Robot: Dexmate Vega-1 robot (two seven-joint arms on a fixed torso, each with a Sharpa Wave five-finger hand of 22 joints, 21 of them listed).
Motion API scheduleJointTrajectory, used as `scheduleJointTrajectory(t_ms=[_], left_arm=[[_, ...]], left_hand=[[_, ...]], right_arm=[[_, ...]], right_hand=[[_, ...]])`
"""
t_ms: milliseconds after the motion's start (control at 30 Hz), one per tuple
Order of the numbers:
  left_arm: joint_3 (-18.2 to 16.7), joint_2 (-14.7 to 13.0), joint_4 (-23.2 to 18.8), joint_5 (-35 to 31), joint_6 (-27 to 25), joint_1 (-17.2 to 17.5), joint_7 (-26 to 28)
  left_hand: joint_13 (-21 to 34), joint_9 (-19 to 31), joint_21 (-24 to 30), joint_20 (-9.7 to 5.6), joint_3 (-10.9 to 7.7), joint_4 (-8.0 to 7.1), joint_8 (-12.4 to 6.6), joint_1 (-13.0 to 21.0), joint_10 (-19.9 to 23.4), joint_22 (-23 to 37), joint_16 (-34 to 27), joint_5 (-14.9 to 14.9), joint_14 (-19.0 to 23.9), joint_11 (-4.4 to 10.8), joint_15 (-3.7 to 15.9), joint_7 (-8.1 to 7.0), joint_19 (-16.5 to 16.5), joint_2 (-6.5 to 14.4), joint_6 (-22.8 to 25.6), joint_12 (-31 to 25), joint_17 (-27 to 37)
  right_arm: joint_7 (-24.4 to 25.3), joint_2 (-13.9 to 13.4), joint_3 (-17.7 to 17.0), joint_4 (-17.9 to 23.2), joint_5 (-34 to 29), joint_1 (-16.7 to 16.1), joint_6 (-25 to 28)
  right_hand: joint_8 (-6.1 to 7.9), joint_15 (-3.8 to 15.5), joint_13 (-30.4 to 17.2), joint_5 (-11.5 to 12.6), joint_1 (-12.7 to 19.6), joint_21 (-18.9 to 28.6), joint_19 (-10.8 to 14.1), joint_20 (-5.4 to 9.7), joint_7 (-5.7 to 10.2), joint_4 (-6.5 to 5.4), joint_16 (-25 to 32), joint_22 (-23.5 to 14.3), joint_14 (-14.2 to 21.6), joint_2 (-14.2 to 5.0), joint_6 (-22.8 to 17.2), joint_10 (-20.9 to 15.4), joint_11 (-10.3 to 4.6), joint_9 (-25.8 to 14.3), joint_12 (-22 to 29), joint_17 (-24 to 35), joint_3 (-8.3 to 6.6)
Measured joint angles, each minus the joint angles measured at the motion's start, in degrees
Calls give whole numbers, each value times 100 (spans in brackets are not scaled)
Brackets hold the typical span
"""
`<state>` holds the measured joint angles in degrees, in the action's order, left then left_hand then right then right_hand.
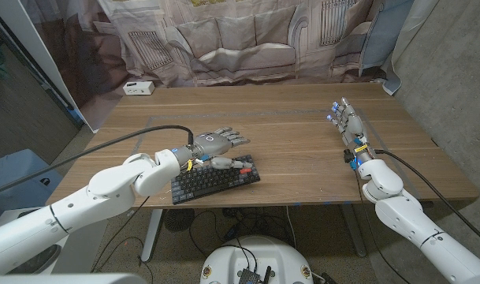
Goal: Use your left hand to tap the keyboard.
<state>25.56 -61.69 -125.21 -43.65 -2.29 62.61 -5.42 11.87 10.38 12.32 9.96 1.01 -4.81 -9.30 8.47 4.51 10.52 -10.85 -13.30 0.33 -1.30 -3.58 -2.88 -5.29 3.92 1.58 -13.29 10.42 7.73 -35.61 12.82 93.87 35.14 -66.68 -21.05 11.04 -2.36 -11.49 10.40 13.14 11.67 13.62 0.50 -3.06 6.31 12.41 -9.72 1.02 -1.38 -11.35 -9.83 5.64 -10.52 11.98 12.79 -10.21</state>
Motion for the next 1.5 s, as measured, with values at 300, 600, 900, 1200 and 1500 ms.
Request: scheduleJointTrajectory(t_ms=[300, 600, 900, 1200, 1500], left_arm=[[-60, 14, -7, 1, -5, 26, 84], [-194, 20, -30, 155, -33, 129, 198], [-411, 19, -105, 311, -154, 323, 370], [-584, 115, -122, 555, -307, 477, 721], [-726, 245, -66, 812, -357, 591, 1013]], left_hand=[[-1, 0, -30, -3, 0, 0, -68, 0, -32, 0, 0, 0, 0, 29, 0, 26, -3, 0, 8, 0, 0], [27, 0, -35, -3, 0, 0, -156, 0, -32, 0, 0, 0, 0, 29, 0, 105, -3, 0, 132, 0, 0], [26, 0, -35, -3, 0, 0, -201, 0, -32, 0, 0, 44, 19, 29, 20, 160, -3, 0, 311, 0, 0], [10, 1, -35, 17, 25, 23, -289, 38, 108, -14, -39, 44, 163, 64, 82, 339, 142, 38, 715, -36, 0], [10, 1, 0, 13, 25, 23, -289, 60, 175, -13, -39, 44, 225, 70, 82, 390, 196, 16, 764, -36, 0]], right_arm=[[25, 0, -23, 21, -18, -24, -38], [29, 18, -30, 28, -41, -40, -101], [-20, 44, -29, 4, -49, -16, -168], [-79, 115, 13, -115, -65, 89, -261], [-128, 148, 36, -207, -79, 145, -335]], right_hand=[[0, 0, 0, 0, 0, -24, 0, 0, 0, 24, 0, 0, 0, 0, 0, 0, 0, 0, 0, 0, 24], [0, 0, 0, 0, 0, -23, 0, 0, 0, 23, 0, 0, 0, 0, 0, -21, 21, 0, 0, 0, 24], [0, 21, 0, 0, 0, -23, 0, 0, 0, 23, 0, 0, 21, 0, 0, -21, 21, 0, 0, -1, 23], [0, 42, 0, 0, 0, -22, 74, 73, 0, 23, 0, 0, 41, 0, 0, -42, 43, 0, 0, -29, 23], [0, 42, 0, 0, 0, -22, 95, 95, -32, 23, 0, 0, 41, 0, -32, -52, 52, 0, 0, -28, 23]])
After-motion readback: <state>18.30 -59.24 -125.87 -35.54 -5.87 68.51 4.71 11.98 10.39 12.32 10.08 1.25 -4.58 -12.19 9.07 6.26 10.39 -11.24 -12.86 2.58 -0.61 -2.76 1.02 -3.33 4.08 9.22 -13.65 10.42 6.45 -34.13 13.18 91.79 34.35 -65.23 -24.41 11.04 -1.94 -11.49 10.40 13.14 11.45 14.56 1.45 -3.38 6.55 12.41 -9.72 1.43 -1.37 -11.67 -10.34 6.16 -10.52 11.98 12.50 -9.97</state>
